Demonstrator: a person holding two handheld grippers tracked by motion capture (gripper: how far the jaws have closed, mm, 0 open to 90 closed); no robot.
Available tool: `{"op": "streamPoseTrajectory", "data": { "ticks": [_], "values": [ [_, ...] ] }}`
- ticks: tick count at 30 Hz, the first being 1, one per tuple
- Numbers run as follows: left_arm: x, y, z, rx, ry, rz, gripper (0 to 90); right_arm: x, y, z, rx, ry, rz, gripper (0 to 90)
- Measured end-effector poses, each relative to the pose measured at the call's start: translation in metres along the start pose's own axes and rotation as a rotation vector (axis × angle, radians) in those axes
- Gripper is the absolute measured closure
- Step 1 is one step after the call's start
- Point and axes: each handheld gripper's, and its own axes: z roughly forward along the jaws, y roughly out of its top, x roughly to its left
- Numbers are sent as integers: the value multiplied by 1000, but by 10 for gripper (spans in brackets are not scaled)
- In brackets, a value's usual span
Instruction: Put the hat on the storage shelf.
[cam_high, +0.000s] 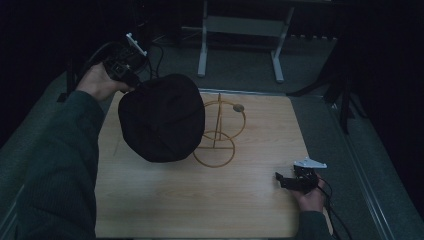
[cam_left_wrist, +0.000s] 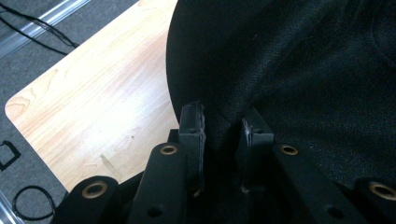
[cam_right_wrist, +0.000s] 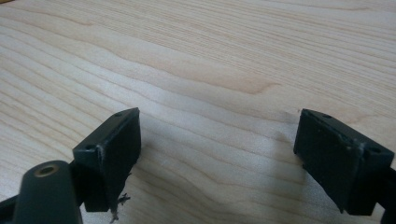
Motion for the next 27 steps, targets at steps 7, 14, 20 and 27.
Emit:
{"op": "streamPoseTrajectory", "data": {
  "ticks": [7, 14, 20, 27],
  "values": [
    [-3, 6, 2, 3, -5, -5, 747, 0, 0, 0, 0, 0, 0, 149],
    [-4, 9, 2, -11, -10, -13, 748, 0, 0, 0, 0, 0, 0, 149],
    [-6, 12, 2, -2, -20, -12, 746, 0, 0, 0, 0, 0, 0, 149],
    [-7, 16, -2, -6, -23, -10, 747, 0, 0, 0, 0, 0, 0, 149]
  ]
}}
